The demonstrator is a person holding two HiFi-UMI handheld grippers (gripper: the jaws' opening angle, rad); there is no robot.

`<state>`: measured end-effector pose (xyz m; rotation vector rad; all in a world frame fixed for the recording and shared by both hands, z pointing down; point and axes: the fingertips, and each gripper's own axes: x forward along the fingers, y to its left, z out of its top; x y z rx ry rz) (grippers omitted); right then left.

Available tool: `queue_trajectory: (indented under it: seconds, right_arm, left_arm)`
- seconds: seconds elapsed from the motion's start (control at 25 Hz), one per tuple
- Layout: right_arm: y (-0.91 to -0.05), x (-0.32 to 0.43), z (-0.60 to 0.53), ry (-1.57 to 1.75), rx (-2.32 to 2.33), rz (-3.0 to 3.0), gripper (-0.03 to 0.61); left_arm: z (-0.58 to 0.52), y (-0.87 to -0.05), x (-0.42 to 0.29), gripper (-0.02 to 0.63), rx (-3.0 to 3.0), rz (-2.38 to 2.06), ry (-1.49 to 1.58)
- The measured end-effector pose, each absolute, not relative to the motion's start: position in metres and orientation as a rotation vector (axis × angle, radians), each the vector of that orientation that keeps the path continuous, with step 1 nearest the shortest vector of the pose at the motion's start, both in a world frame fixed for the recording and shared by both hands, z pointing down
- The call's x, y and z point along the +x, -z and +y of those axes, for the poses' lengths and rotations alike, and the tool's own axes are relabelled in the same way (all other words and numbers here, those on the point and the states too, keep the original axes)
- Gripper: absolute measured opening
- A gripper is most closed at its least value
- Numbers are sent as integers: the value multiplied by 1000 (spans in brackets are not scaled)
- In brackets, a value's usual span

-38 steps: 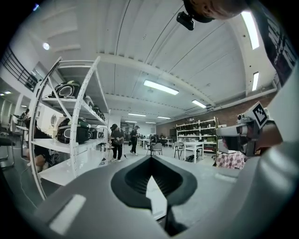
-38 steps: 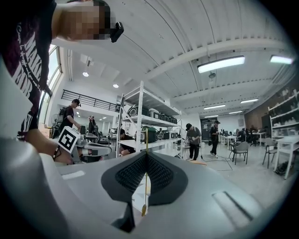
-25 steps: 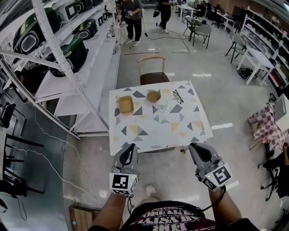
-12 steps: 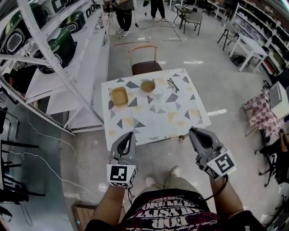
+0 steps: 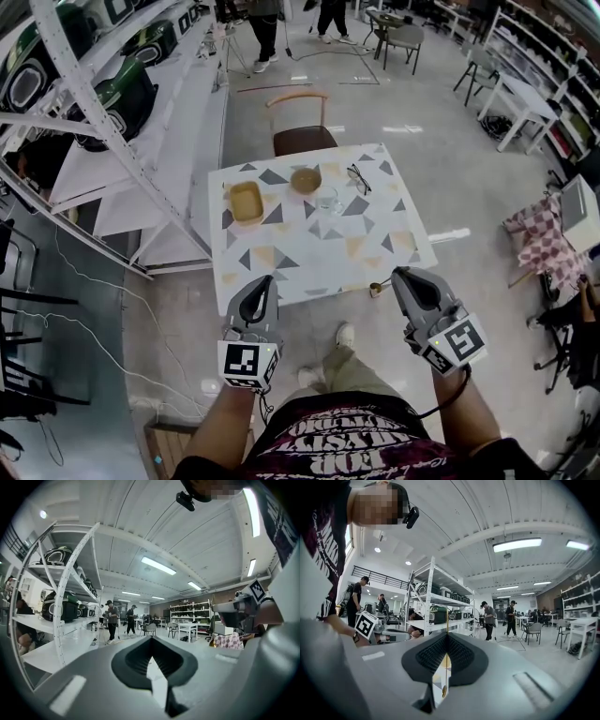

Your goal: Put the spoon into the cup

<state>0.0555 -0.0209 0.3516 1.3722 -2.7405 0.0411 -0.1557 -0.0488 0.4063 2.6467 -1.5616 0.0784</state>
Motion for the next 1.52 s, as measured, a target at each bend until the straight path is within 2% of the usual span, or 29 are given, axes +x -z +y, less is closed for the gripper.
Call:
queue_trajectory:
  seconds: [1.52]
  right_arm:
    - [-387, 70, -162, -186, 1156, -2831, 29]
  left_arm:
    - [-173, -430, -137, 5, 2460, -1658, -96]
